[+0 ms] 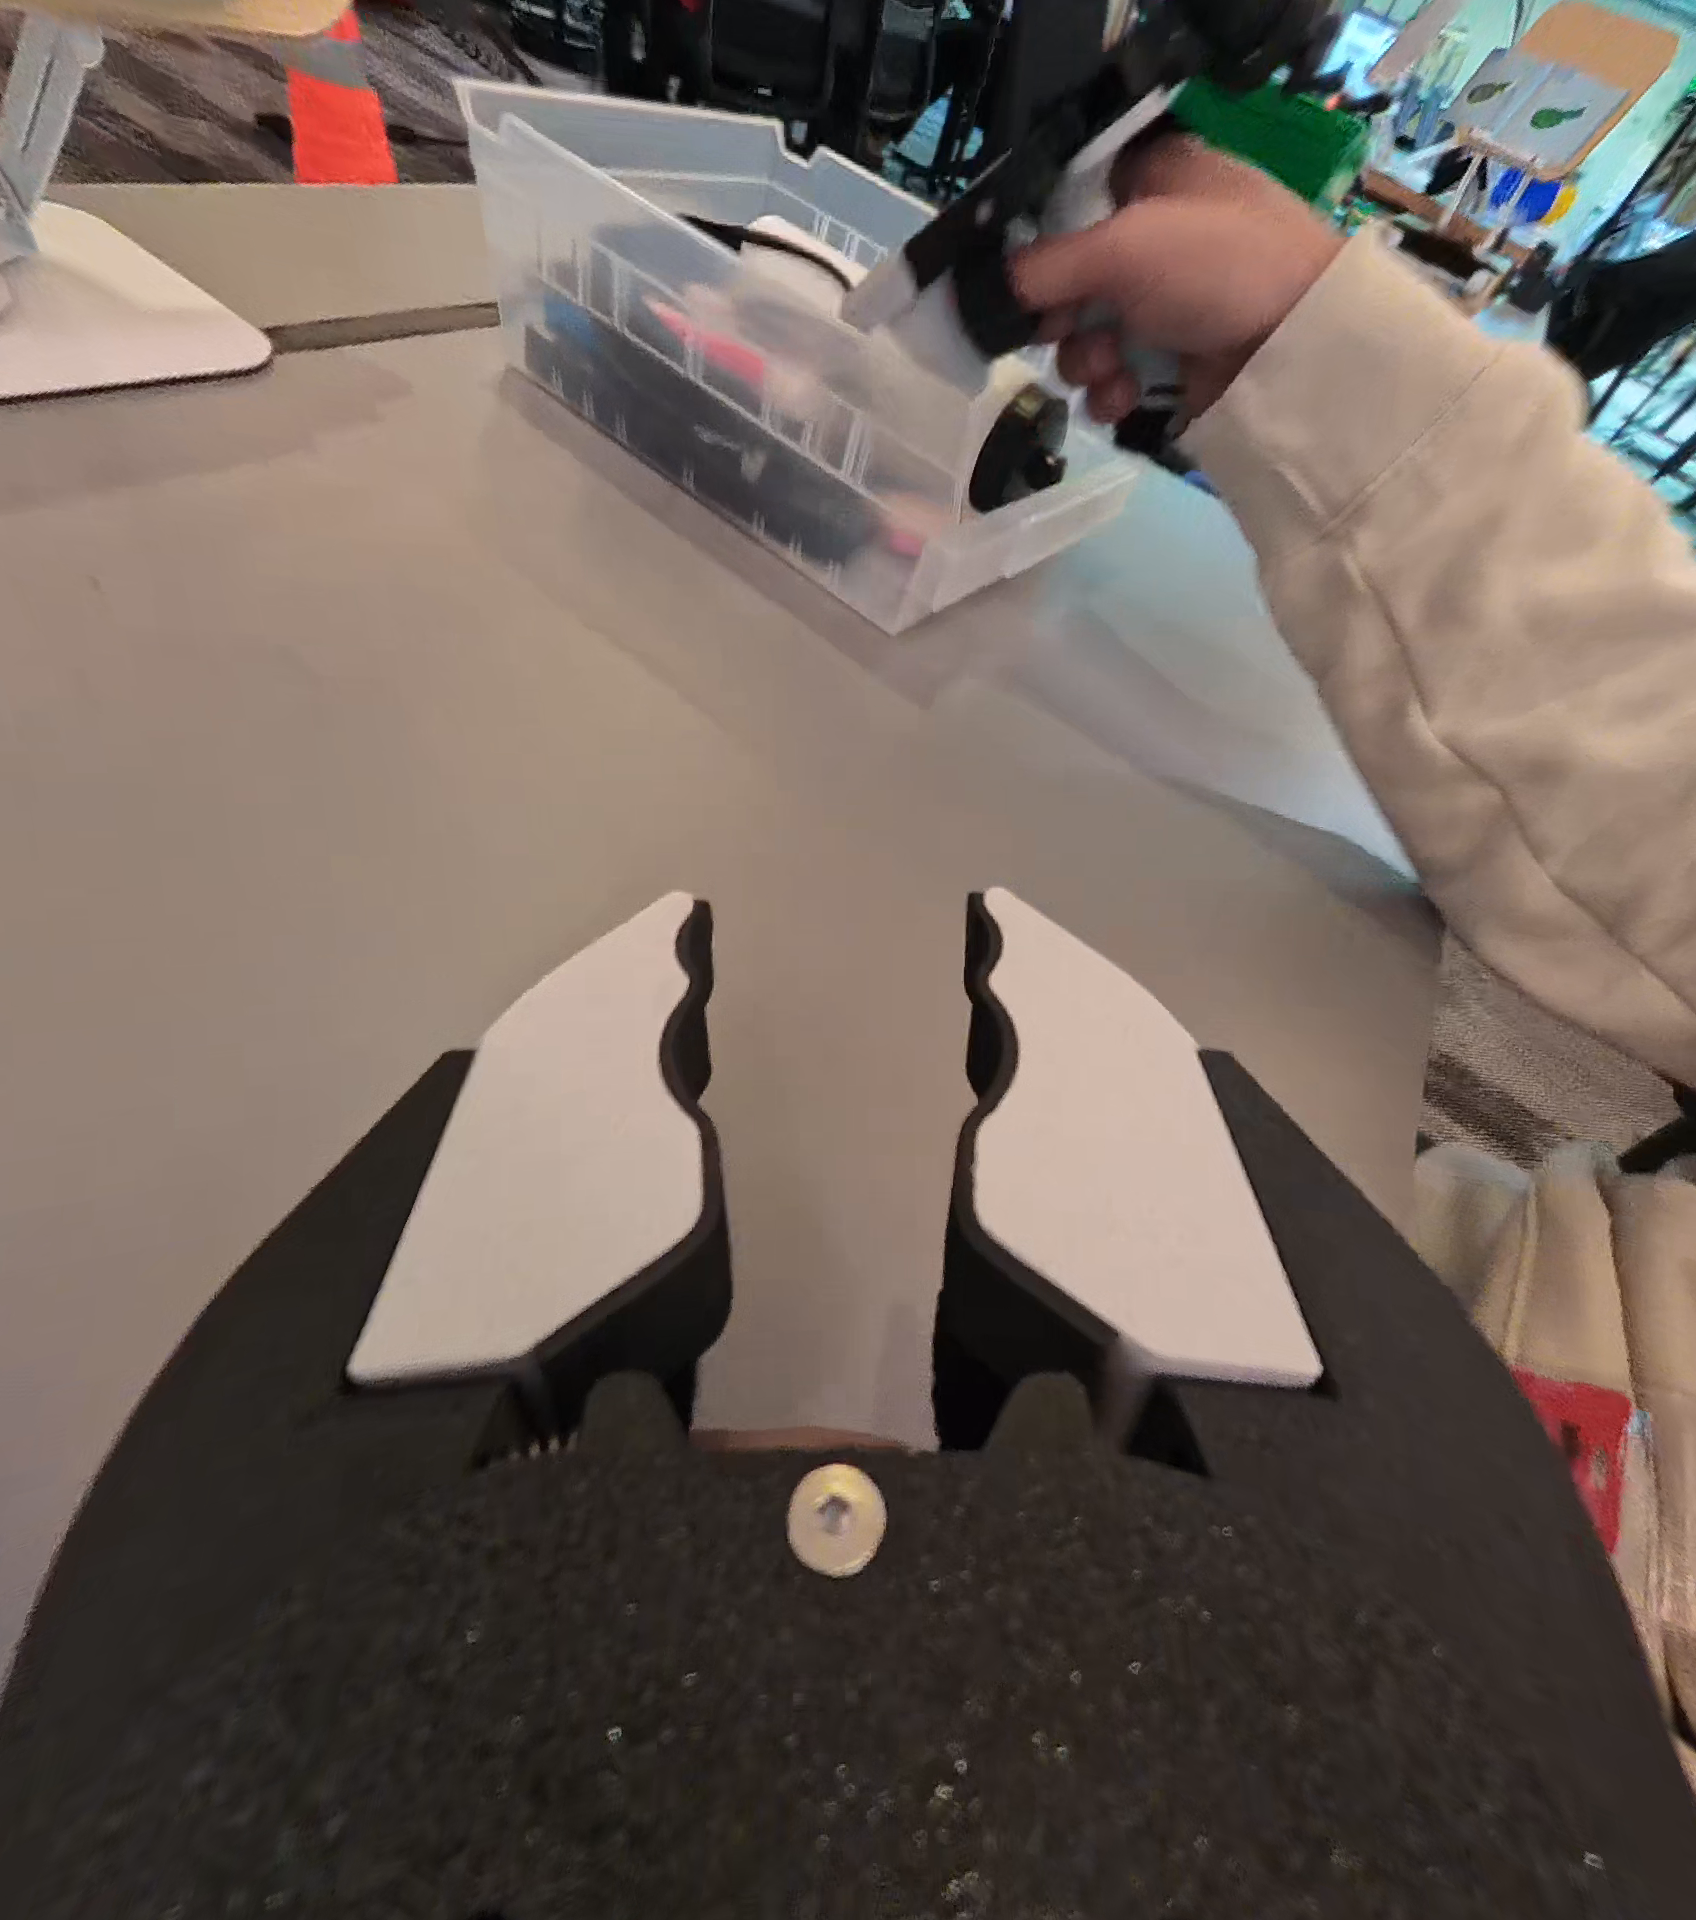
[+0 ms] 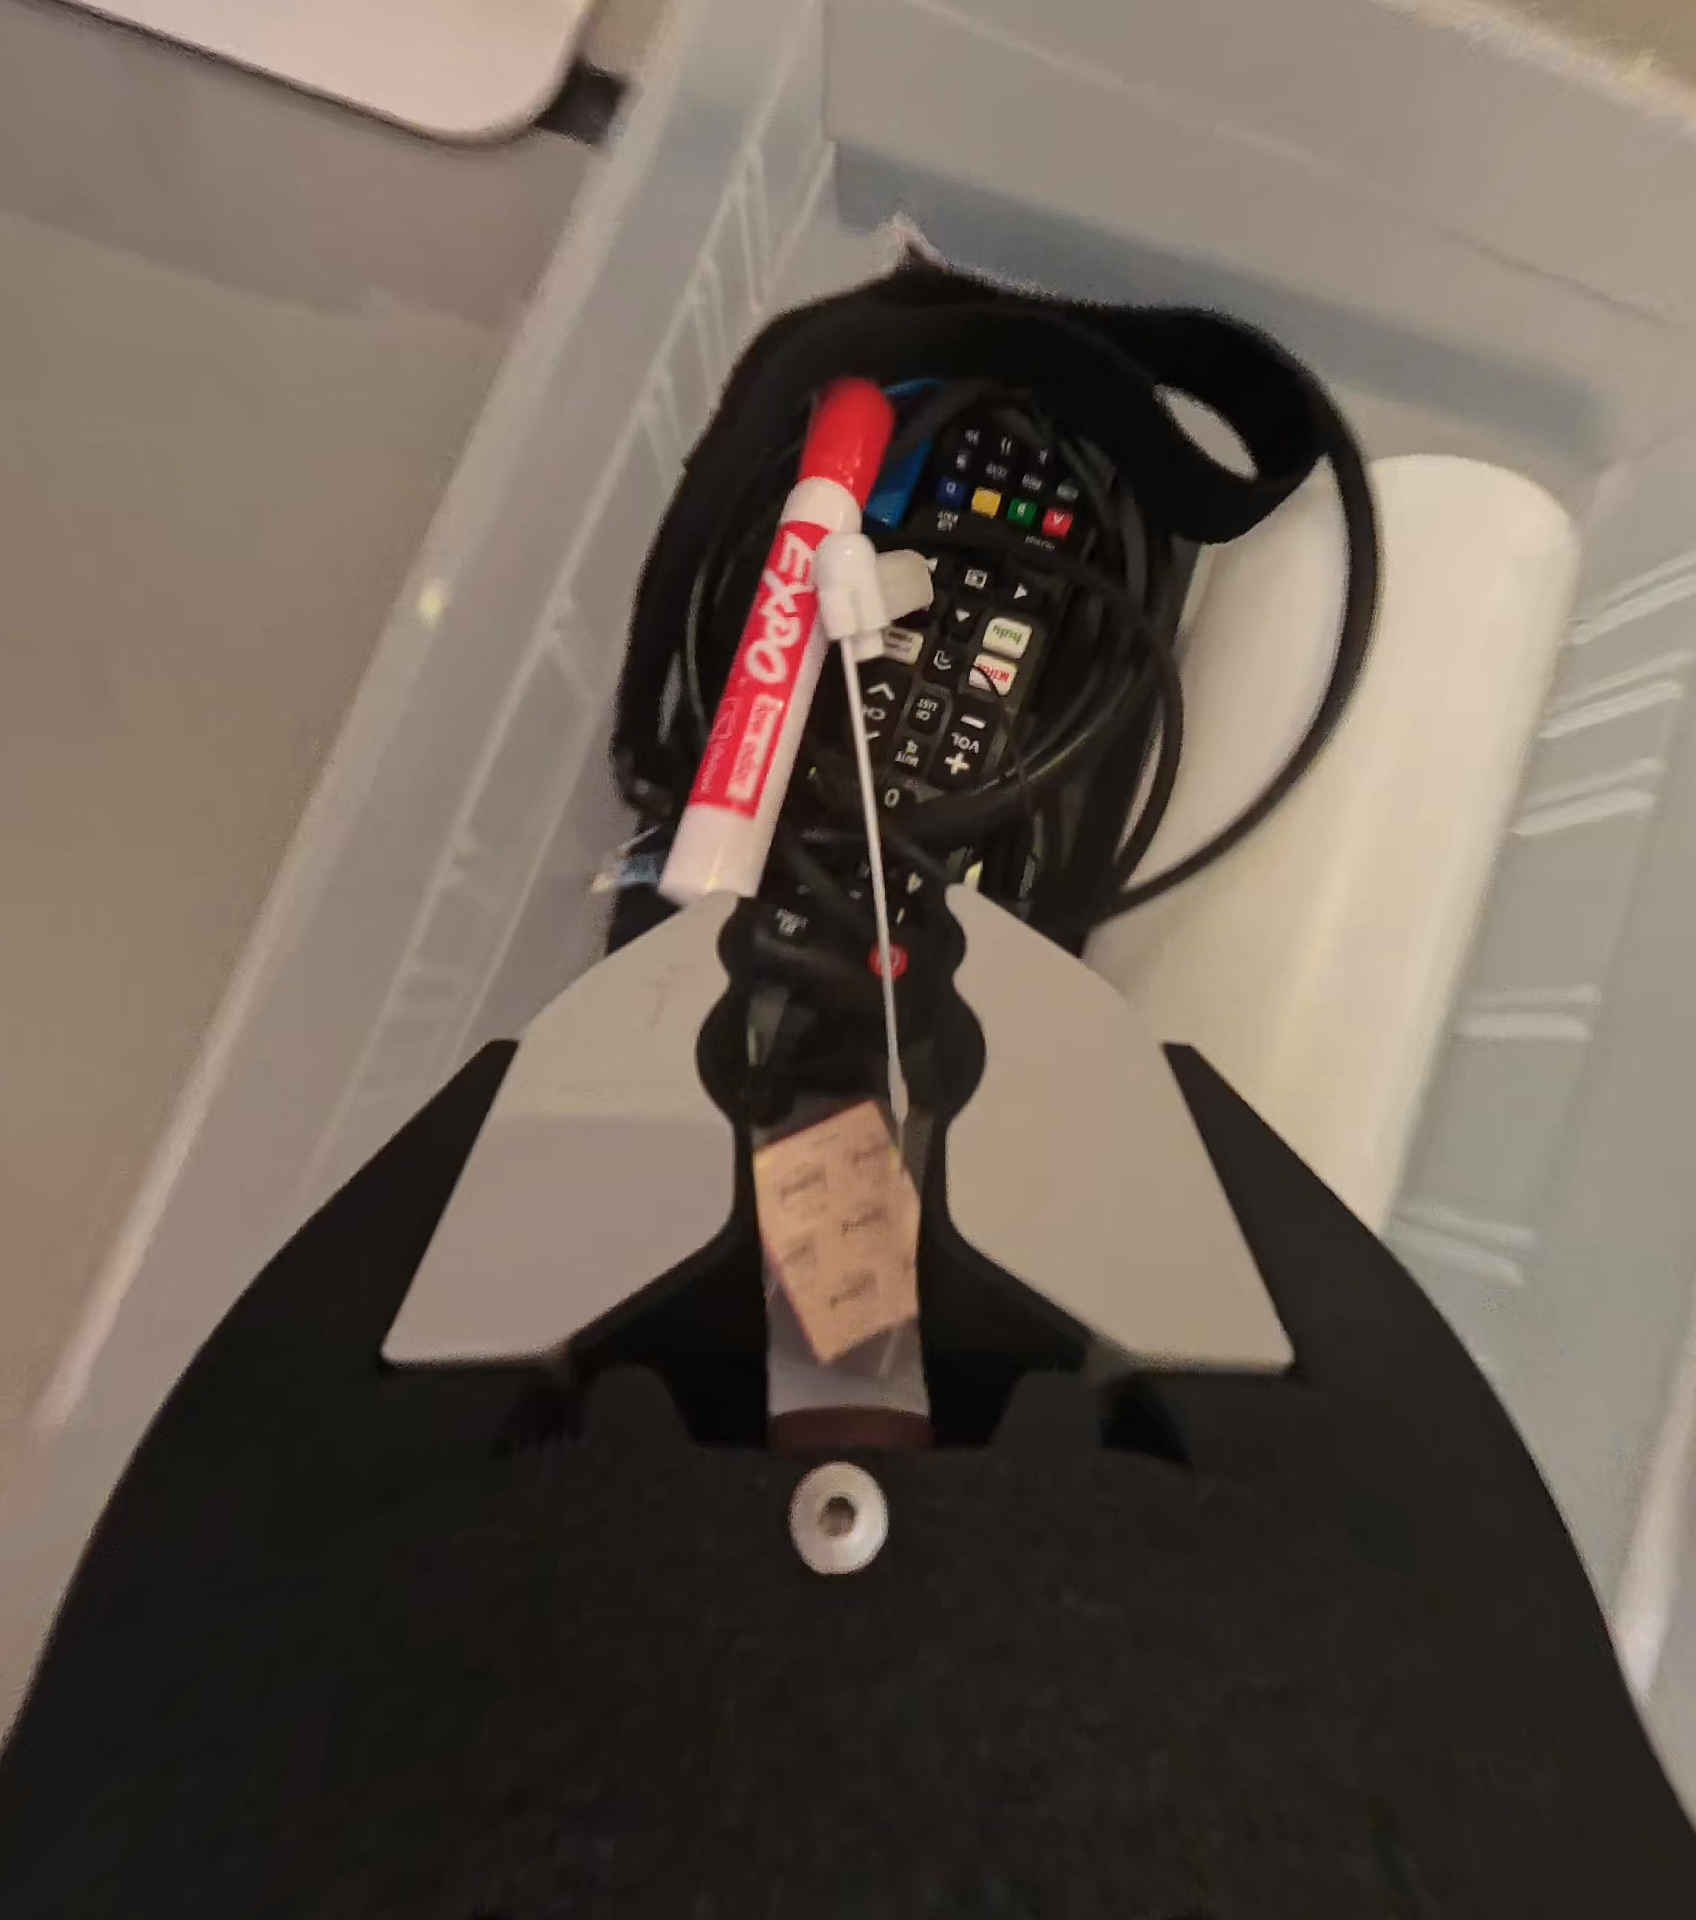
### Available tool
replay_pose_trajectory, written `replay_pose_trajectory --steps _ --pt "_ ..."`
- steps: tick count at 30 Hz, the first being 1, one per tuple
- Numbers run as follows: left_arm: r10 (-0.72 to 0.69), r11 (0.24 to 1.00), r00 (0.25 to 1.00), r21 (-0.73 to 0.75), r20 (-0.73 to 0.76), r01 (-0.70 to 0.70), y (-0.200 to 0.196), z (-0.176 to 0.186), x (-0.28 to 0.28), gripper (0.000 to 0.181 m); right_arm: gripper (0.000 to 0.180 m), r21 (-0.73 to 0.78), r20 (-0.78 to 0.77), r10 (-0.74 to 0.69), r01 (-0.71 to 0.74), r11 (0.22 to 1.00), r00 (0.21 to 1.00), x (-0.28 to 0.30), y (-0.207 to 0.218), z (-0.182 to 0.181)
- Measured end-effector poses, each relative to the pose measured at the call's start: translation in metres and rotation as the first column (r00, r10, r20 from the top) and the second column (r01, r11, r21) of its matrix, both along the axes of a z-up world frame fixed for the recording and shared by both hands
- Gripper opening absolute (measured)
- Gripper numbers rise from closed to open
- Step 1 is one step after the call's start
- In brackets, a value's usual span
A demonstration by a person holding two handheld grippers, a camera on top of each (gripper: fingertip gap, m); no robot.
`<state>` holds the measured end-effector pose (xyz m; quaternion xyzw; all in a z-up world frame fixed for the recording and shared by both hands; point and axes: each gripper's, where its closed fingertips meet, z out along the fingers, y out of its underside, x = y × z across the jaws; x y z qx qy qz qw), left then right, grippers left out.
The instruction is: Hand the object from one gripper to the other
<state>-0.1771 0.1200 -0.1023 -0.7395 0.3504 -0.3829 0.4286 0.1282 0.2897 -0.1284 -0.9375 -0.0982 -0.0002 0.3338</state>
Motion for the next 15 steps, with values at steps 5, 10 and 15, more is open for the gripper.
replay_pose_trajectory --steps 5,10,15 --pt "0.066 0.998 0.998 -0.017 -0.013 -0.066 -0.030 -0.002 -0.035 0.050 0.037 0.330 -0.135 0.239 -0.183 0.926 0.962 -0.070 -0.070 0.068" --pt "0.233 0.972 0.971 -0.035 0.053 -0.231 -0.017 0.016 -0.088 0.053 0.030 0.506 -0.421 0.554 -0.321 0.801 0.719 -0.194 -0.194 0.043" --pt "0.535 0.822 0.837 -0.155 -0.115 -0.547 0.013 0.051 -0.205 0.054 0.027 0.532 -0.471 0.616 -0.353 0.769 0.631 -0.221 -0.228 0.032"
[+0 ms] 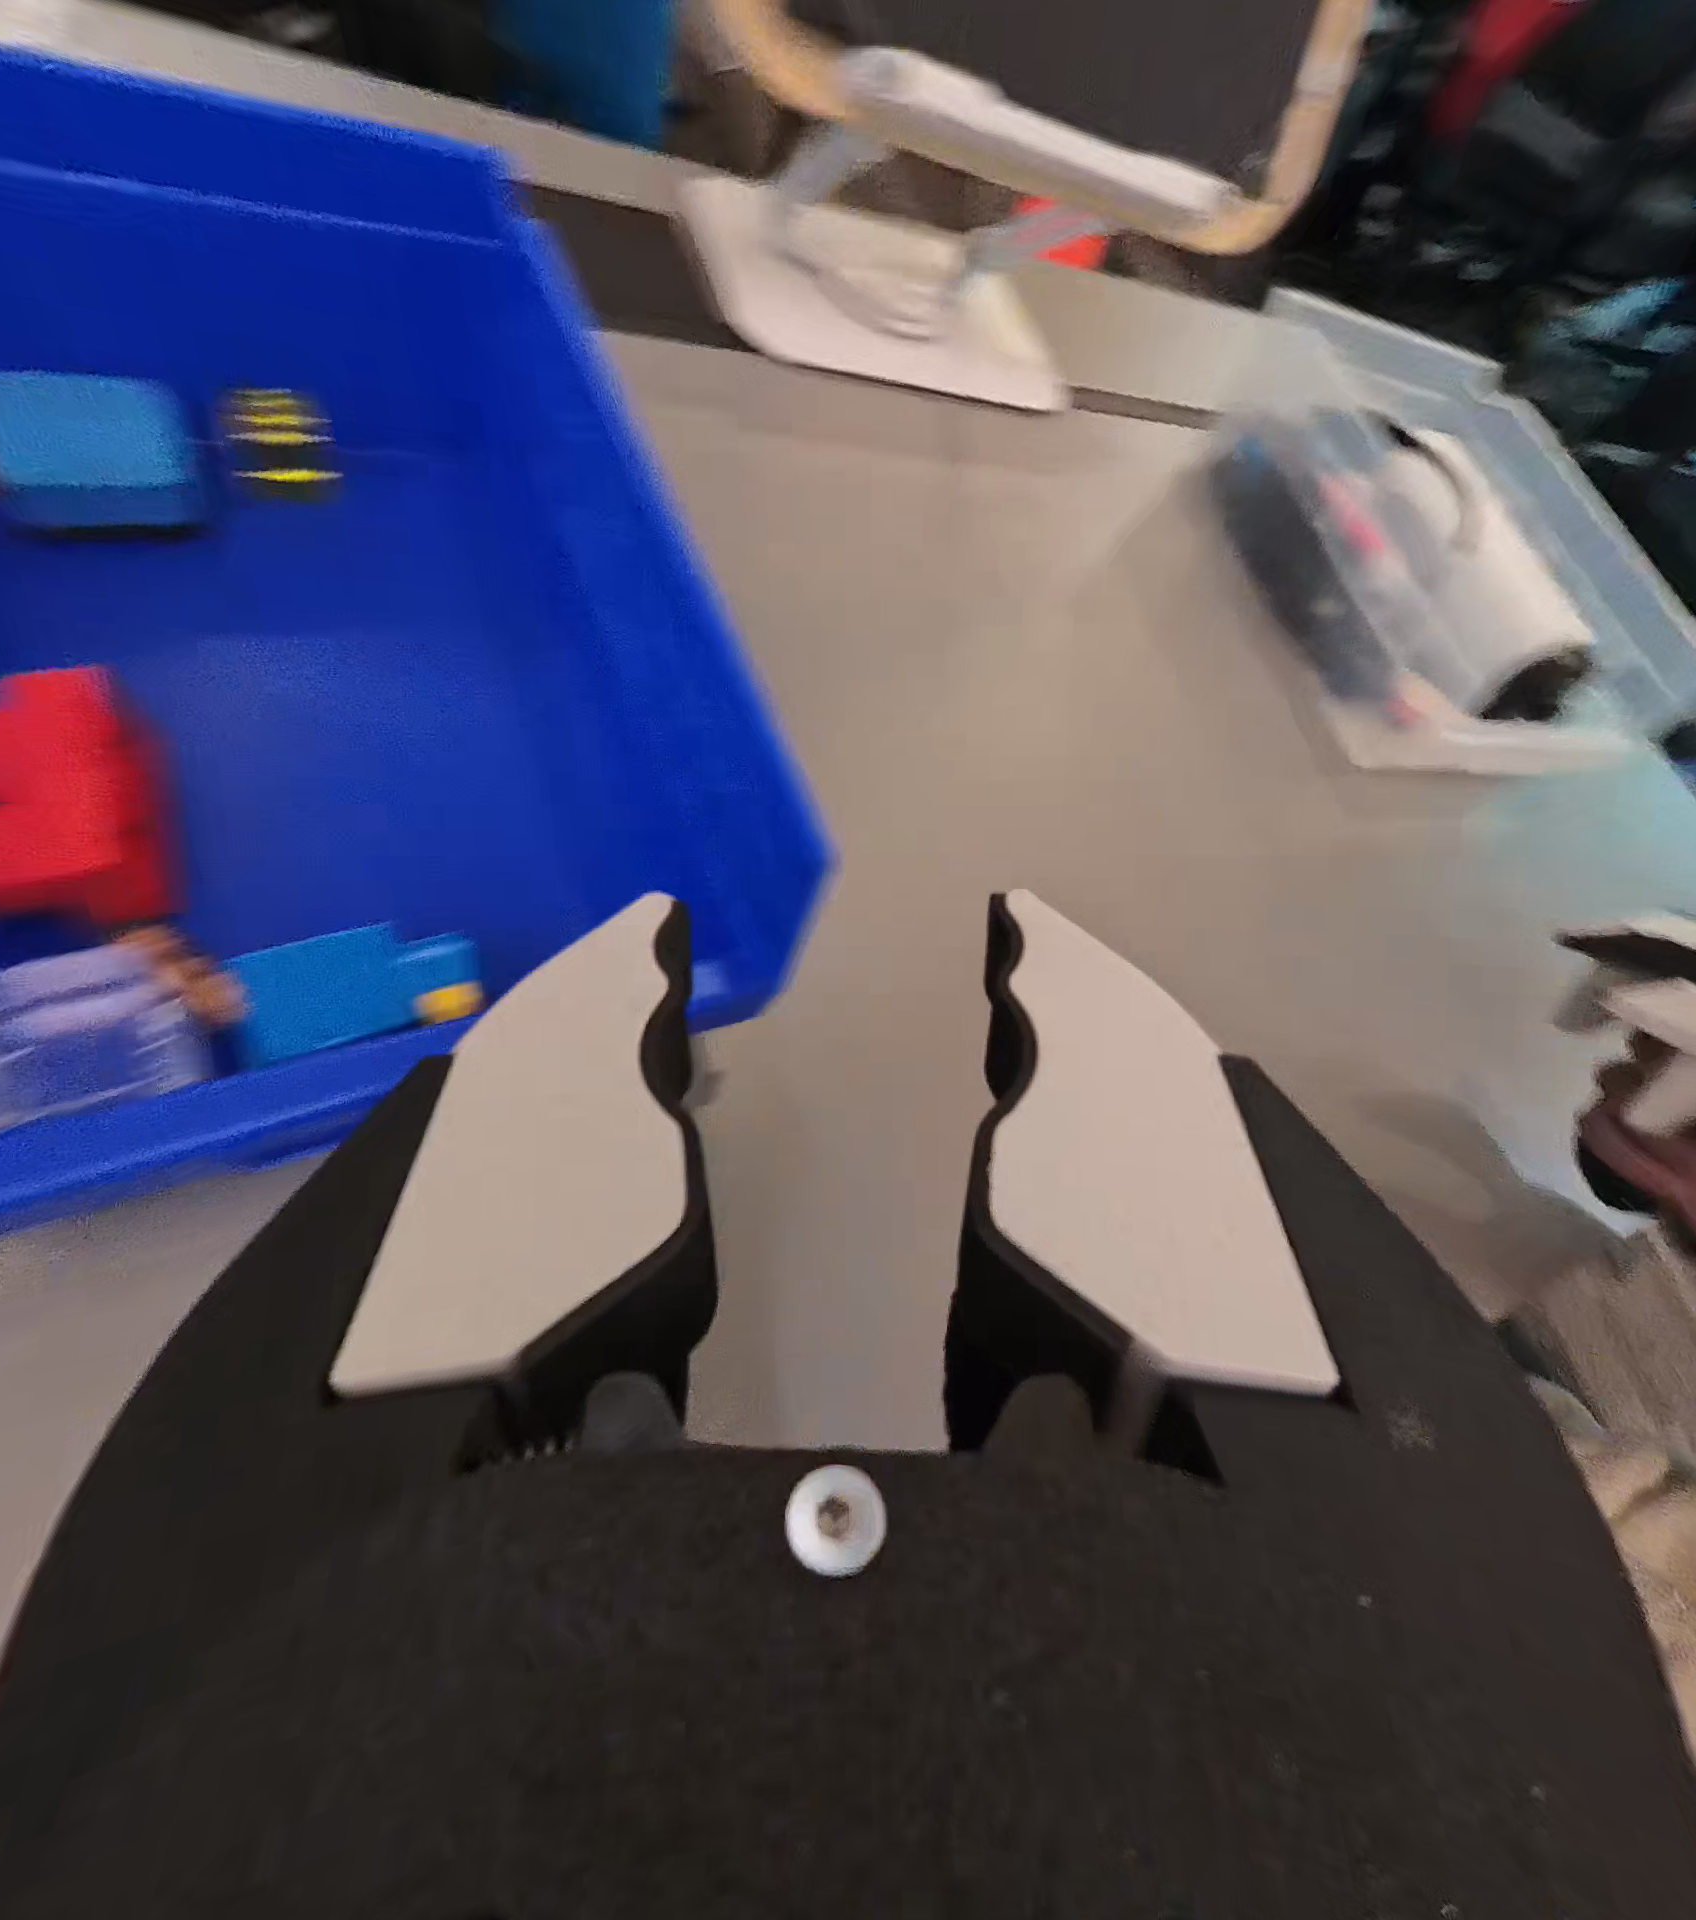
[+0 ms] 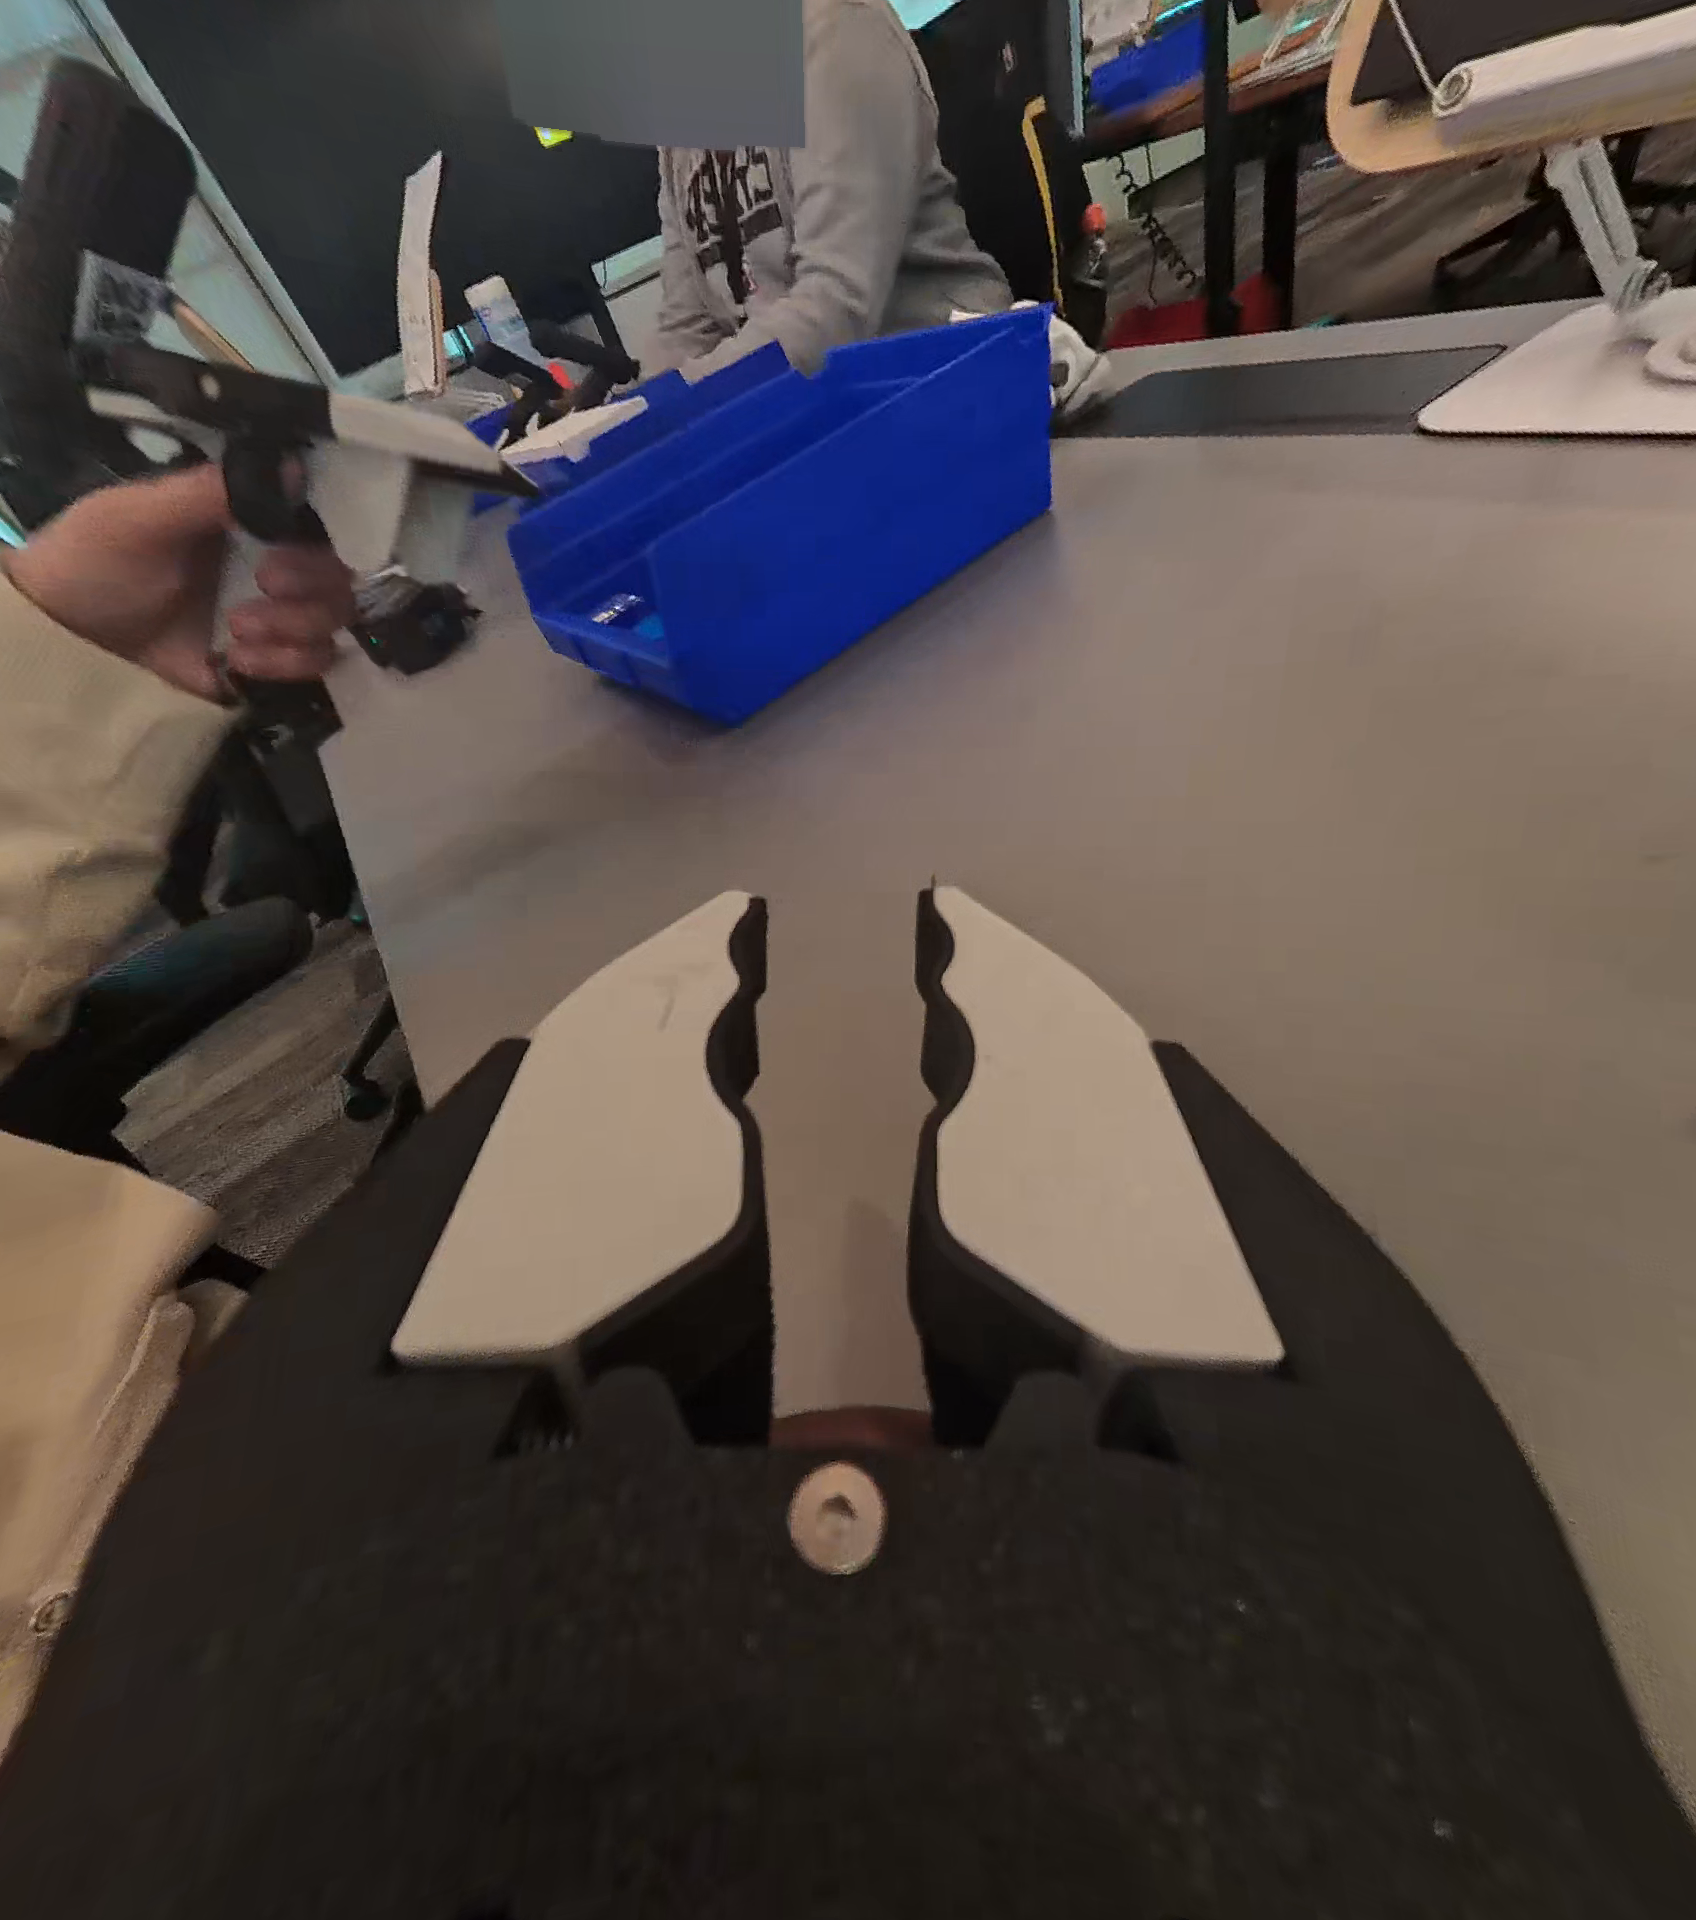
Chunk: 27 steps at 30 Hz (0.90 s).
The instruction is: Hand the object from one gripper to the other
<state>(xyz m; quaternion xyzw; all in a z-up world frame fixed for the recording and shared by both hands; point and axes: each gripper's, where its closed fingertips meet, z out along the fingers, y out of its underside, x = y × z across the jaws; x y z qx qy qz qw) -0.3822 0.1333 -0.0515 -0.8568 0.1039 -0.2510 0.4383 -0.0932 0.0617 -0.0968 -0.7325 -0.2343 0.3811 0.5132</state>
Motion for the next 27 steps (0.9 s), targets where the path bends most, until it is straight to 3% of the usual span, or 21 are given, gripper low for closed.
replay_pose_trajectory --steps 3,6,10,13,19,22,25,27 --pt "0.147 0.982 0.974 -0.096 -0.174 -0.166 0.015 -0.005 -0.061 0.071 0.030 -0.007 0.038 0.007 -0.006 1.000 0.999 0.002 0.004 -0.005" --pt "0.188 0.961 0.940 -0.146 -0.286 -0.236 0.032 -0.019 -0.083 0.079 0.029 -0.006 0.037 -0.004 0.005 1.000 0.999 0.004 0.007 -0.008" --pt "0.084 0.915 0.924 -0.339 -0.374 -0.220 0.042 -0.062 -0.076 0.090 0.028 -0.043 -0.003 0.024 -0.024 0.999 1.000 0.000 0.004 -0.007" --pt "0.096 0.867 0.915 -0.418 -0.393 -0.271 0.057 -0.090 -0.076 0.085 0.028 -0.028 -0.006 0.044 -0.044 0.999 0.999 -0.002 0.002 -0.002" --pt "0.056 0.777 0.854 -0.515 -0.517 -0.363 0.057 -0.127 -0.084 0.092 0.028 -0.082 -0.030 0.101 -0.104 0.991 0.994 -0.011 -0.006 -0.004" --pt "0.077 0.749 0.853 -0.535 -0.516 -0.391 0.059 -0.127 -0.086 0.085 0.028 -0.100 -0.018 0.120 -0.121 0.988 0.993 -0.012 -0.009 -0.008" --pt "0.114 0.728 0.851 -0.540 -0.513 -0.423 0.066 -0.125 -0.095 0.058 0.028 -0.114 -0.010 0.136 -0.136 0.984 0.991 -0.015 -0.011 -0.010" --pt "0.107 0.722 0.848 -0.546 -0.519 -0.426 0.066 -0.125 -0.098 0.058 0.028 -0.119 -0.009 0.141 -0.141 0.983 0.990 -0.016 -0.013 -0.010"
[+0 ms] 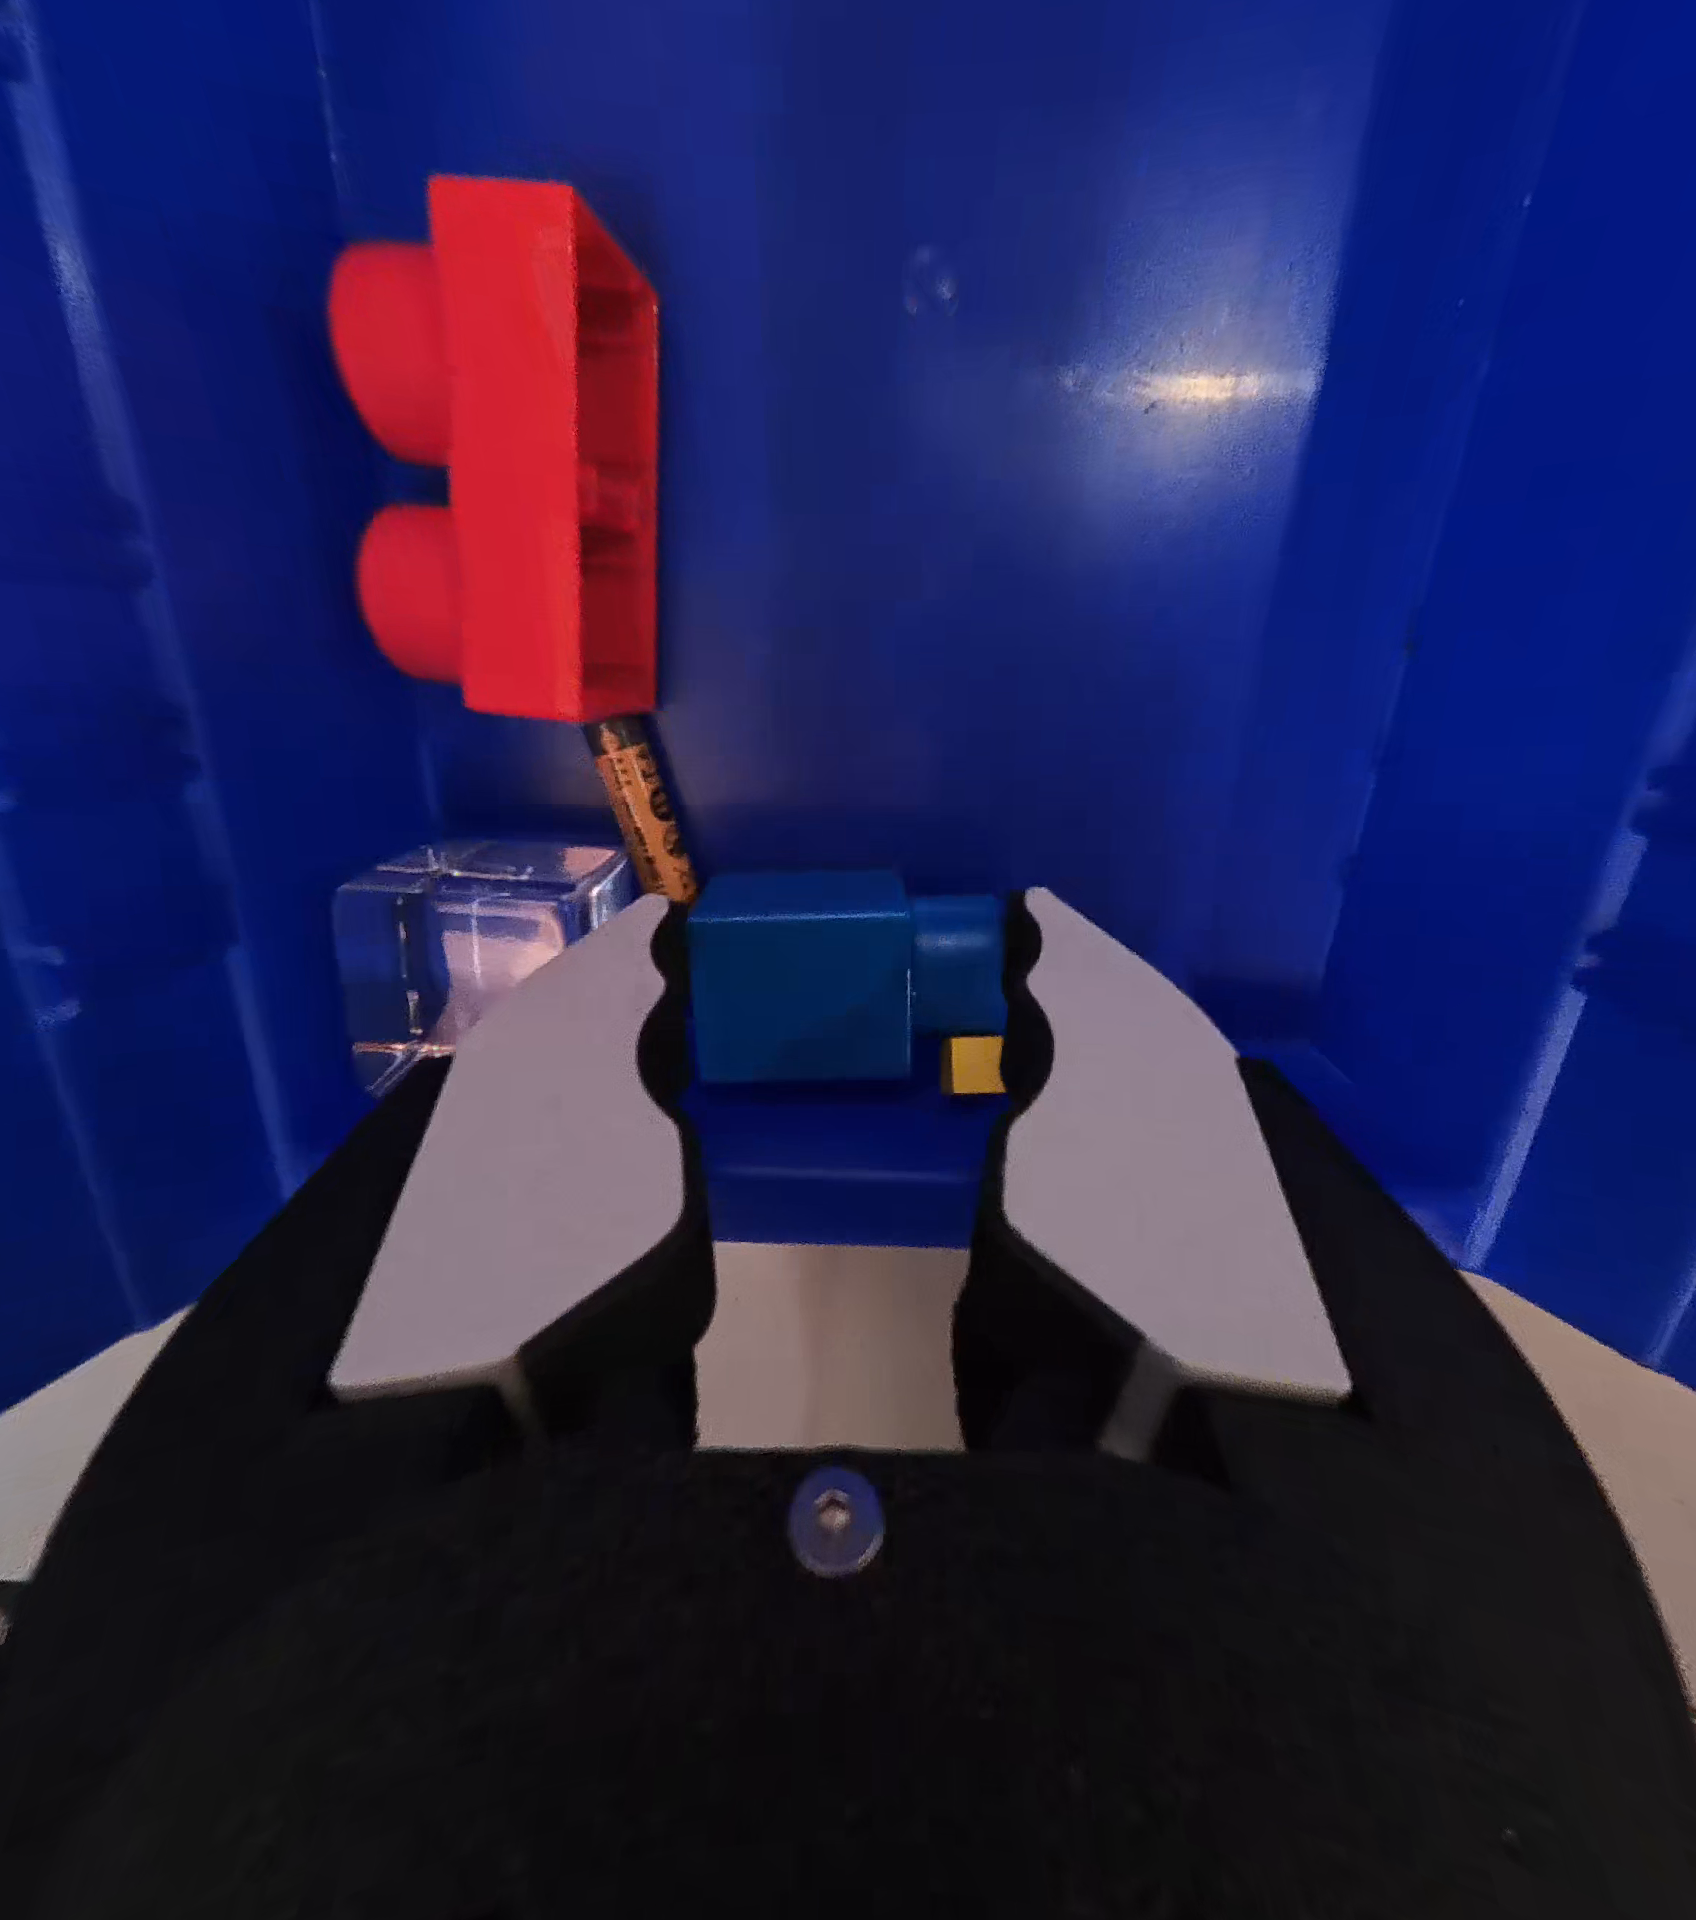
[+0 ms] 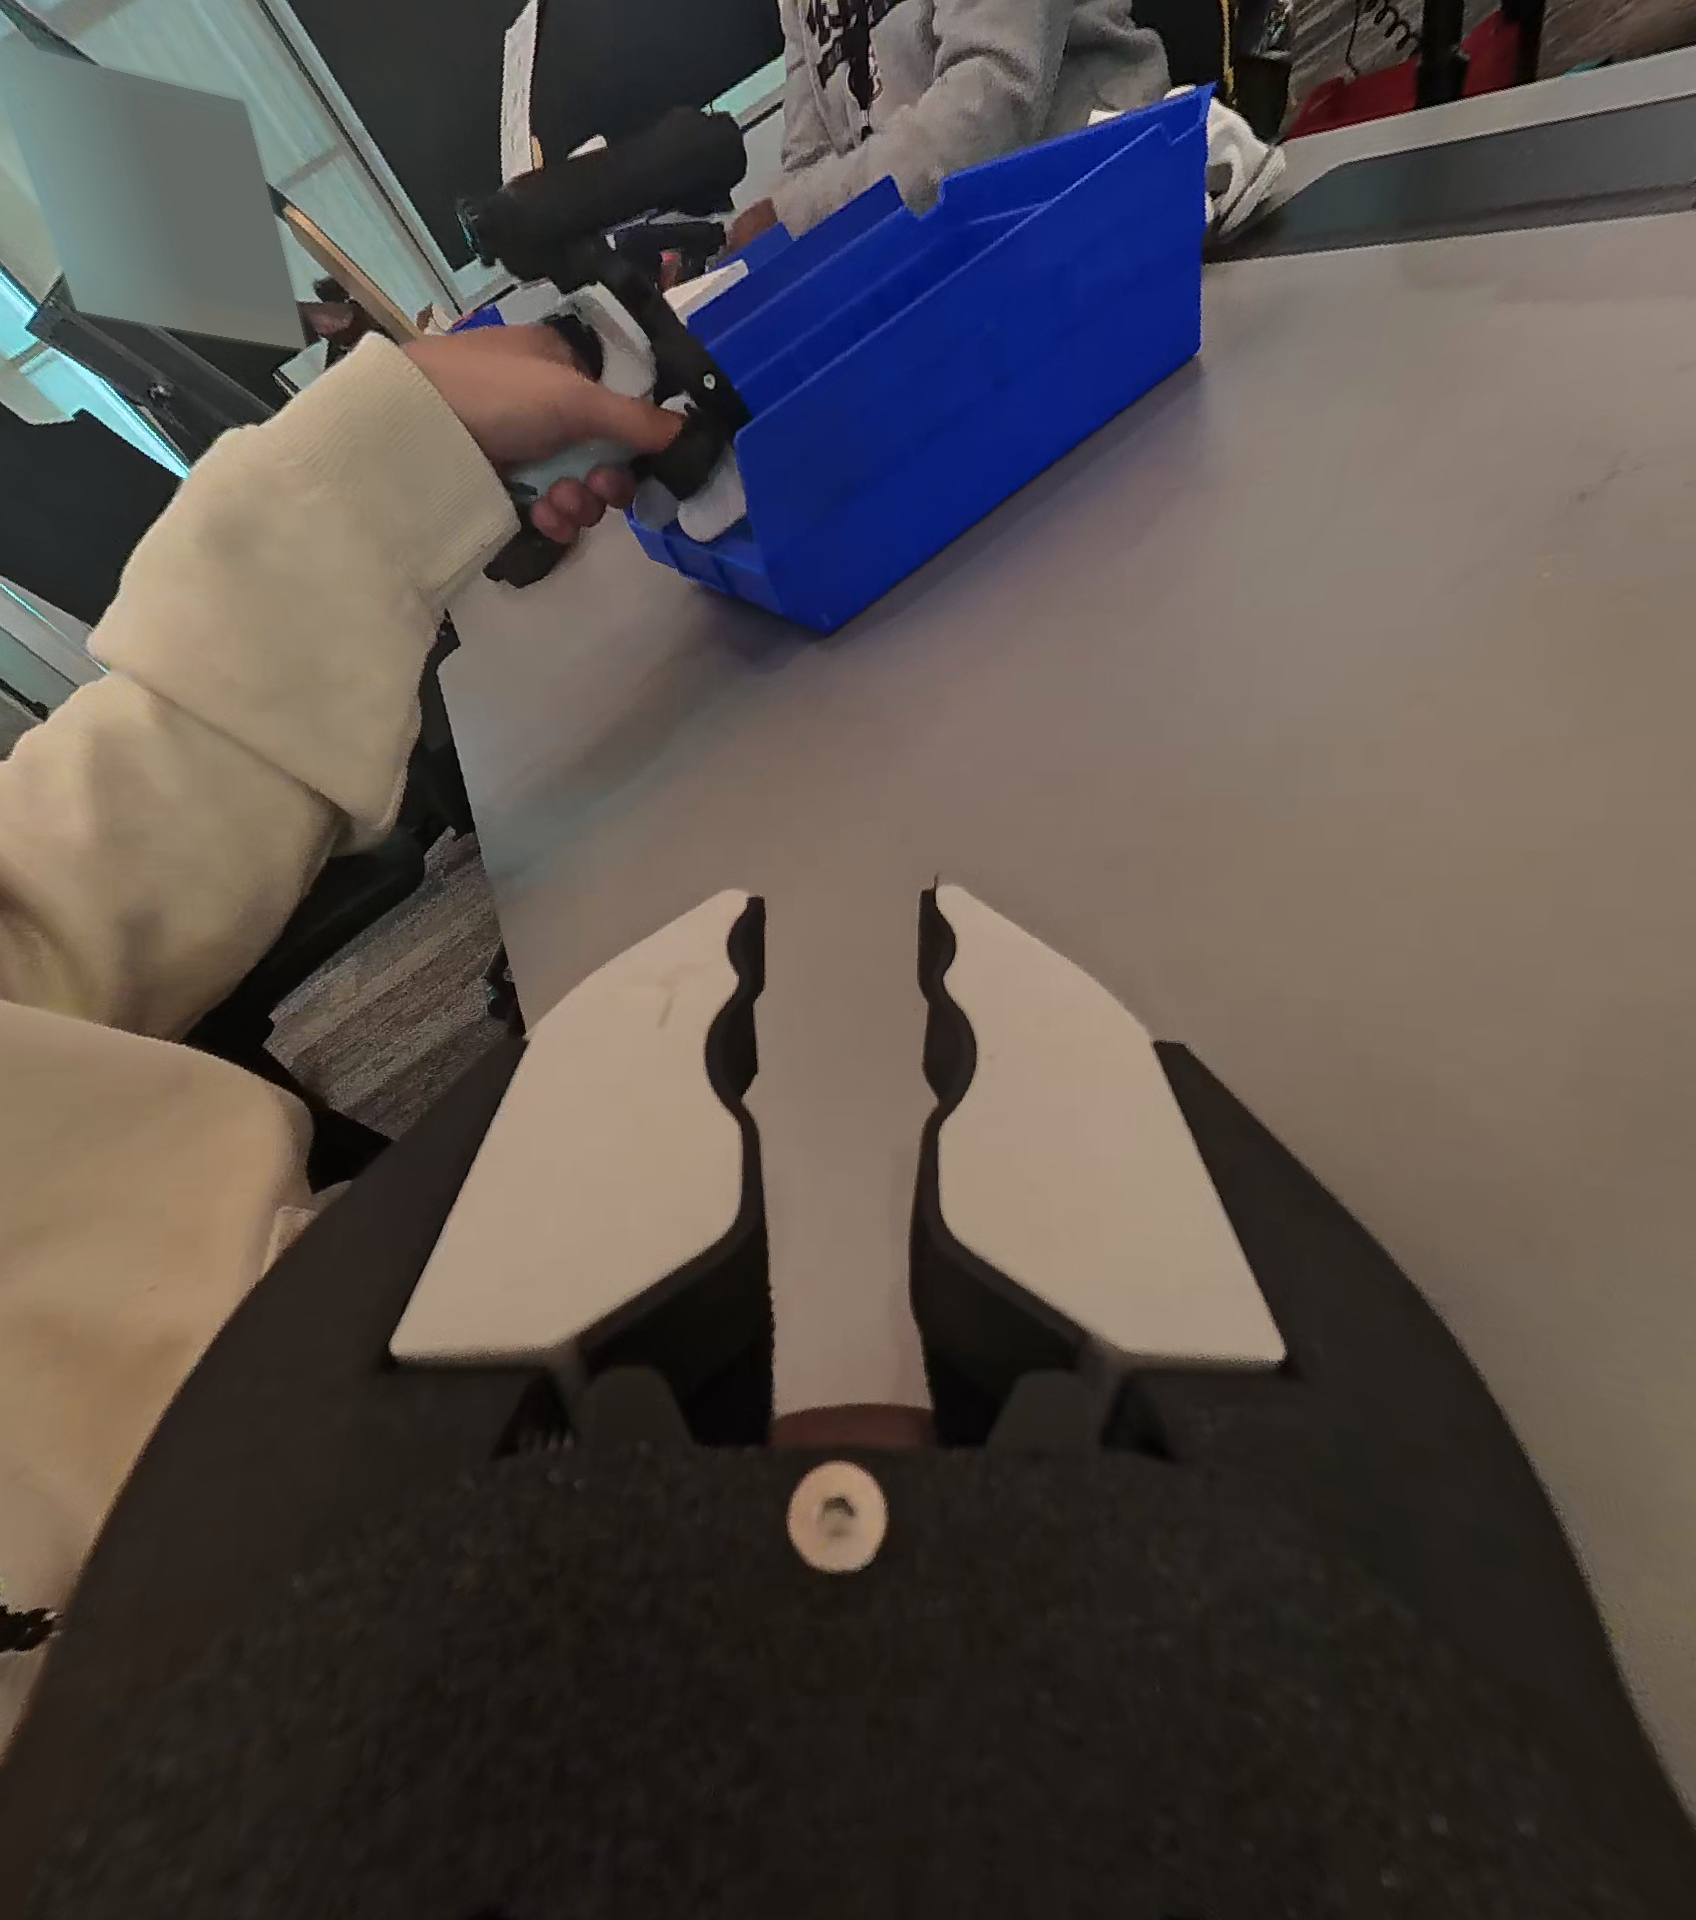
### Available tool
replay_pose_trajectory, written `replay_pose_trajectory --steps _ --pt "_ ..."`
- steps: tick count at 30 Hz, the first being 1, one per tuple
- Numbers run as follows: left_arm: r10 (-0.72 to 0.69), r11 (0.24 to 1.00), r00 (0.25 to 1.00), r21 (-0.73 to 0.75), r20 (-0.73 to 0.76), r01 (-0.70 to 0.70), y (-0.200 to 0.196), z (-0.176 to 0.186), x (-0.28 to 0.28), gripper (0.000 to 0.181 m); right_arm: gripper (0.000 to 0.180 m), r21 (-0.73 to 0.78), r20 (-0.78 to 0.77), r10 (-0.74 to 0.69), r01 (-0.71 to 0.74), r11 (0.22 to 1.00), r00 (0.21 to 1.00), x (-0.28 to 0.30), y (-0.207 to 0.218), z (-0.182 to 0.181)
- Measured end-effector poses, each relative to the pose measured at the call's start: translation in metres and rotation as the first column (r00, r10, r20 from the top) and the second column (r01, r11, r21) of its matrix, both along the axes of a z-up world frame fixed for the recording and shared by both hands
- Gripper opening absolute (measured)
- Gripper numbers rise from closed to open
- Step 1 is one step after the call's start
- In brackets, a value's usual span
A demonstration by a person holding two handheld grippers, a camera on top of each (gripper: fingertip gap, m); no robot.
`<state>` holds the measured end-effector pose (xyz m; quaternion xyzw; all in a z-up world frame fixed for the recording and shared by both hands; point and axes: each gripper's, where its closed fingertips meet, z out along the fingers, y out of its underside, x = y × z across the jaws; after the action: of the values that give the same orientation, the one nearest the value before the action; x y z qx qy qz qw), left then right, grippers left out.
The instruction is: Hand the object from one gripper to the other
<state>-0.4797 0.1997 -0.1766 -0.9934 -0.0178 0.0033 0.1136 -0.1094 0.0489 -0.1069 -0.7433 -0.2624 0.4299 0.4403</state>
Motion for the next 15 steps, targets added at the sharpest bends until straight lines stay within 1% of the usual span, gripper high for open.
replay_pose_trajectory --steps 3,5,8,11,13,15 --pt "-0.035 0.999 0.999 0.007 -0.018 0.035 -0.001 0.001 0.002 0.056 0.028 0.018 0.031 -0.006 0.006 1.000 0.999 -0.001 -0.001 -0.003" --pt "-0.061 0.997 0.997 0.046 -0.042 0.063 0.002 0.006 0.001 0.040 0.027 0.033 0.047 -0.017 0.015 0.999 0.999 -0.001 0.000 -0.005" --pt "-0.084 0.988 0.993 0.123 -0.080 0.093 0.009 0.022 -0.002 0.040 0.027 0.046 0.039 -0.031 0.029 0.999 0.999 -0.002 0.002 -0.004" --pt "-0.106 0.976 0.991 0.184 -0.075 0.119 0.014 0.033 -0.001 0.040 0.027 0.048 0.042 -0.047 0.045 0.998 0.998 -0.003 0.006 -0.007" --pt "-0.132 0.959 0.990 0.248 -0.044 0.139 0.019 0.044 0.007 0.040 0.027 0.058 0.052 -0.058 0.055 0.997 0.997 -0.003 0.009 -0.007" --pt "-0.177 0.924 0.983 0.352 0.051 0.149 0.026 0.062 0.025 0.040 0.026 0.083 0.059 -0.072 0.066 0.994 0.996 -0.002 0.013 -0.003"
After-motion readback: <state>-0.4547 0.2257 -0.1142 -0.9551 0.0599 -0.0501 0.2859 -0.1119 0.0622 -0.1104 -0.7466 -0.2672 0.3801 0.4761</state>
